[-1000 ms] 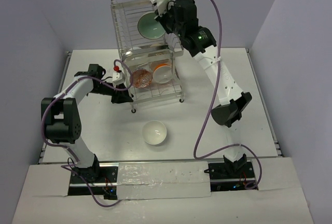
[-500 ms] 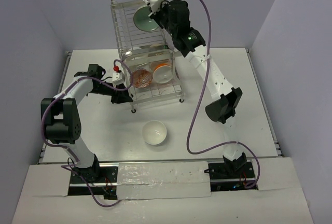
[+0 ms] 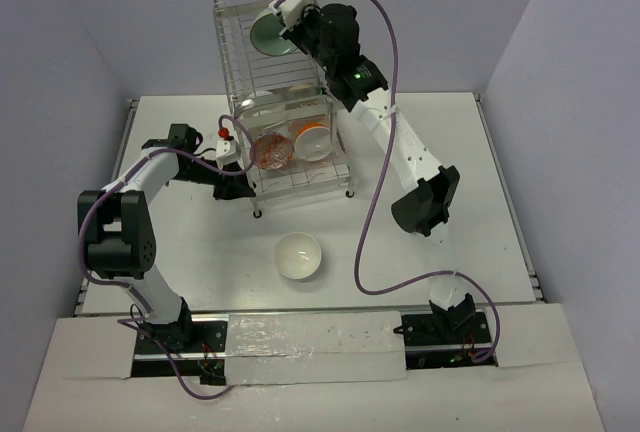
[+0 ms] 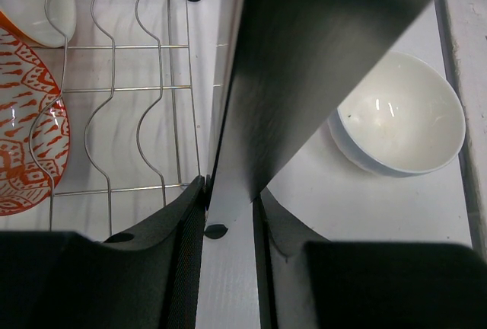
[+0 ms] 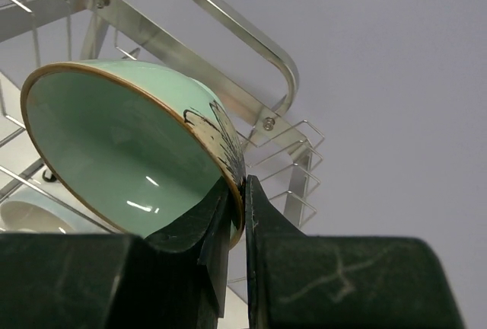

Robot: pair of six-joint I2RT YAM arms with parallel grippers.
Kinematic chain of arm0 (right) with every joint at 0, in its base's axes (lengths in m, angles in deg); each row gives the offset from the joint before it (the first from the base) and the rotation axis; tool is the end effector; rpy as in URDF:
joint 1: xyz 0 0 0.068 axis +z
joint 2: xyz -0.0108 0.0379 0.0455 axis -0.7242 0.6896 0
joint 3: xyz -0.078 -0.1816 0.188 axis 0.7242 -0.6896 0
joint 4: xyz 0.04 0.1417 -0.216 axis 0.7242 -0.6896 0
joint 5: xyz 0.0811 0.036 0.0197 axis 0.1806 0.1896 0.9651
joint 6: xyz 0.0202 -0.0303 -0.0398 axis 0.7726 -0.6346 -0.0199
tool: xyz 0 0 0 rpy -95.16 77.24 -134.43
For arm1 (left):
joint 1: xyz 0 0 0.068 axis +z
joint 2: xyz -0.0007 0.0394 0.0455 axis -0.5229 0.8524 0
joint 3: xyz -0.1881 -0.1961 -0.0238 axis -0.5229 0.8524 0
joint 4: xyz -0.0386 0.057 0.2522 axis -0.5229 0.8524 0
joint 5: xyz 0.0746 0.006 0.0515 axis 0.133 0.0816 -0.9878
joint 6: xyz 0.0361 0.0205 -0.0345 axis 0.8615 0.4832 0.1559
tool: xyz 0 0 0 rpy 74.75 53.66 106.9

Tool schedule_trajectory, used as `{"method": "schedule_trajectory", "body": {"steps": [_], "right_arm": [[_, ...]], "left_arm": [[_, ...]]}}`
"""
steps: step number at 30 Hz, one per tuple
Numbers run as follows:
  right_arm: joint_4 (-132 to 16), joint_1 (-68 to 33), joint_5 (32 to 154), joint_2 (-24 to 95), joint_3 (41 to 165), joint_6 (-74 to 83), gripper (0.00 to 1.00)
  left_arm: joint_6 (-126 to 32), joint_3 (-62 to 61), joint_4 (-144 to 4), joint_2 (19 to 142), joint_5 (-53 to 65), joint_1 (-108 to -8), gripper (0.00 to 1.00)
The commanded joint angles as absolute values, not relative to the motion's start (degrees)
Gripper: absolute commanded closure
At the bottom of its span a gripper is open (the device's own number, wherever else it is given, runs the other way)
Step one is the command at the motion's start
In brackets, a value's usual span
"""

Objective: Load the bowls into the dish rack
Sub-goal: Turn the bowl upside down over the dish rack.

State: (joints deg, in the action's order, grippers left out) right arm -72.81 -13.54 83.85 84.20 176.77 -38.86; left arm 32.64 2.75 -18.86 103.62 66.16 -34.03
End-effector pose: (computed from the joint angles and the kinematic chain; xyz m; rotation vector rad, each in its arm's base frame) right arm 0.4269 0.2745 0.4653 -0.8269 1.2411 -0.0736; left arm 0.3171 -0.0470 0.2211 1.3311 1.6449 -1.0943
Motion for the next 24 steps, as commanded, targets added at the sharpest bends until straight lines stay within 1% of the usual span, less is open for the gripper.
{"method": "schedule_trajectory", "body": {"steps": [1,7,11,17,18,21,23,24], "right_arm": [[-75.8,-13.0,87.2,81.1,175.6,-40.3,1.00],[-82.2,-11.9,88.0,77.6,171.6,-42.6,1.00],[-87.8,-11.5,90.8,75.4,170.4,-41.9,1.00],[-91.2,-11.4,93.5,73.1,170.5,-39.8,0.90],[-91.5,-11.2,94.0,72.9,170.4,-39.8,0.86],[-92.3,-11.2,94.3,71.7,169.9,-39.2,0.80],[-92.8,-11.2,94.6,70.9,169.2,-39.2,0.78],[-93.1,-11.3,95.1,70.6,168.9,-39.1,0.75]], "left_arm": [[28.4,3.4,-12.1,102.0,57.5,-34.0,0.91],[28.4,3.5,-12.1,102.6,57.6,-34.0,0.89],[28.4,3.5,-12.3,102.5,57.6,-34.0,0.88],[28.1,3.3,-12.4,102.2,57.7,-34.0,0.88],[28.1,3.3,-12.4,102.1,57.7,-34.0,0.88],[27.8,3.4,-12.7,102.1,57.6,-34.0,0.88],[27.7,3.5,-12.8,102.3,57.5,-34.0,0.88],[27.6,3.5,-13.0,102.4,57.4,-34.0,0.88]]}}
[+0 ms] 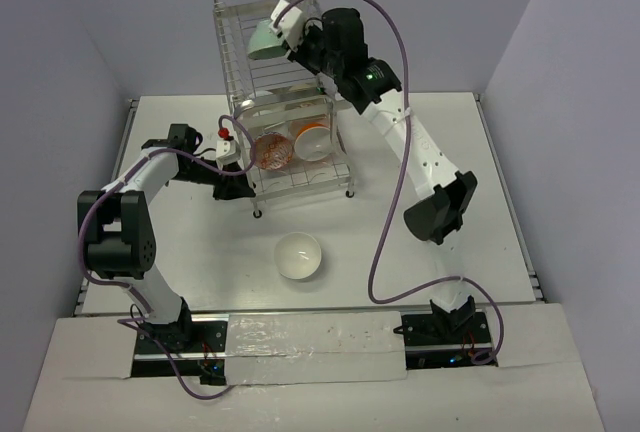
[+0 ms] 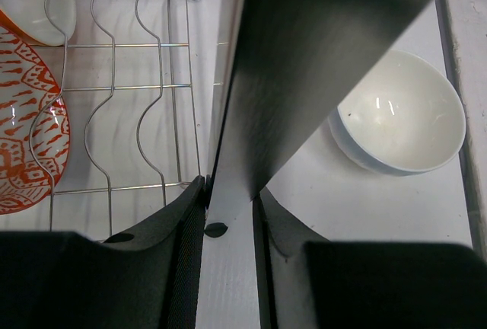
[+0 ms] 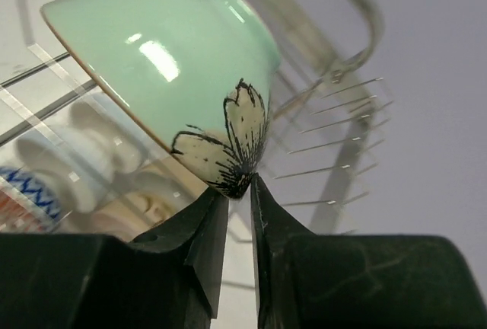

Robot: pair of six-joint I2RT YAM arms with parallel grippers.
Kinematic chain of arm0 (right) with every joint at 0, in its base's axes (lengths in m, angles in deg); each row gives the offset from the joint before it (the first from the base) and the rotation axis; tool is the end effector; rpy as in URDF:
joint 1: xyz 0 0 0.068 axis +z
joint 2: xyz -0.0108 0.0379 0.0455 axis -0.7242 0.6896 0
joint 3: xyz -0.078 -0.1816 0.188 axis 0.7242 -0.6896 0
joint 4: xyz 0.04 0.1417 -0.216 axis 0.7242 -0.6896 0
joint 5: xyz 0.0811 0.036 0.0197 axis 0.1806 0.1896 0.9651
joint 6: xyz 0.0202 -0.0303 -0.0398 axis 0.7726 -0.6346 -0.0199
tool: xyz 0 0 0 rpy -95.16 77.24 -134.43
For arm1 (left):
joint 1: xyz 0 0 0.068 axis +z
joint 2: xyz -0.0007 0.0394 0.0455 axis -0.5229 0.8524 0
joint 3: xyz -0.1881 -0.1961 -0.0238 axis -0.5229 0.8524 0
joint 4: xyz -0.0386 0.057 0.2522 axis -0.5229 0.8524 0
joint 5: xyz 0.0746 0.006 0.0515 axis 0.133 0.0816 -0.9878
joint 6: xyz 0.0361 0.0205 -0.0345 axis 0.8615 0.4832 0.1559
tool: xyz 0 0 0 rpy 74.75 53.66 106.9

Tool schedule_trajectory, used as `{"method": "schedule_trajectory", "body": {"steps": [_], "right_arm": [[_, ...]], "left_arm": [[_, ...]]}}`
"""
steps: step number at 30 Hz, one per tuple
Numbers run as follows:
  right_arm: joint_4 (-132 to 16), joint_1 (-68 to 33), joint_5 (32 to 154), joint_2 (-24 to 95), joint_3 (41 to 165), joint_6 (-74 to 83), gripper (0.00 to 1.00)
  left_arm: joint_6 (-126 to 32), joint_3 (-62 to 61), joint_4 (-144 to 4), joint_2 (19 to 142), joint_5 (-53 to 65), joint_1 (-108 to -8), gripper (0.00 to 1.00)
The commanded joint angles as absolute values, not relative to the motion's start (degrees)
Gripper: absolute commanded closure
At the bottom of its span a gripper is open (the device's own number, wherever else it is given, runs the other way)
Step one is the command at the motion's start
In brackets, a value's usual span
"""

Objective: Load the bowls into the dish rack
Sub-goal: Turn the bowl upside down over the dish rack.

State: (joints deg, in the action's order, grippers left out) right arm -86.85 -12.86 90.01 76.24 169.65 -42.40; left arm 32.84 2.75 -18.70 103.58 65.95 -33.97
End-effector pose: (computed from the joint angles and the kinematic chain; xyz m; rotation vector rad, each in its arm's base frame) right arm 0.3941 0.2646 0.4646 -1.0743 1.3442 -0.0175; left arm 0.3169 -0.0466 0.2212 1.3335 1.6470 -1.0903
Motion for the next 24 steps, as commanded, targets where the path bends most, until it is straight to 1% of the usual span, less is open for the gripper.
{"method": "schedule_trajectory", "body": {"steps": [1,4,10,15,16,17,20,24], "right_arm": [[-93.5,-11.2,95.1,70.0,168.3,-39.2,0.74],[-94.2,-11.0,95.1,68.7,166.5,-39.3,0.70],[-94.6,-10.9,94.1,66.2,162.7,-39.8,0.68],[-95.3,-10.9,93.1,63.5,160.0,-40.2,0.63],[-95.5,-10.9,93.1,63.2,159.7,-40.3,0.62],[-95.6,-10.9,93.1,62.9,159.6,-40.2,0.57],[-96.6,-10.9,94.0,61.9,159.4,-38.9,0.50],[-97.8,-11.0,96.3,61.3,161.6,-35.9,0.50]], "left_arm": [[27.2,3.4,-13.2,102.4,57.4,-34.0,0.88],[26.9,3.3,-13.6,102.6,57.6,-33.9,0.88],[26.8,2.9,-13.4,103.2,57.6,-33.9,0.87],[26.2,3.3,-13.9,102.9,57.3,-33.9,0.87],[26.2,3.4,-14.0,102.8,57.3,-33.8,0.87],[26.2,3.4,-14.1,102.9,57.4,-33.8,0.87],[26.8,2.9,-13.1,103.7,57.6,-33.8,0.87],[26.8,2.4,-12.8,104.0,57.6,-33.8,0.86]]}}
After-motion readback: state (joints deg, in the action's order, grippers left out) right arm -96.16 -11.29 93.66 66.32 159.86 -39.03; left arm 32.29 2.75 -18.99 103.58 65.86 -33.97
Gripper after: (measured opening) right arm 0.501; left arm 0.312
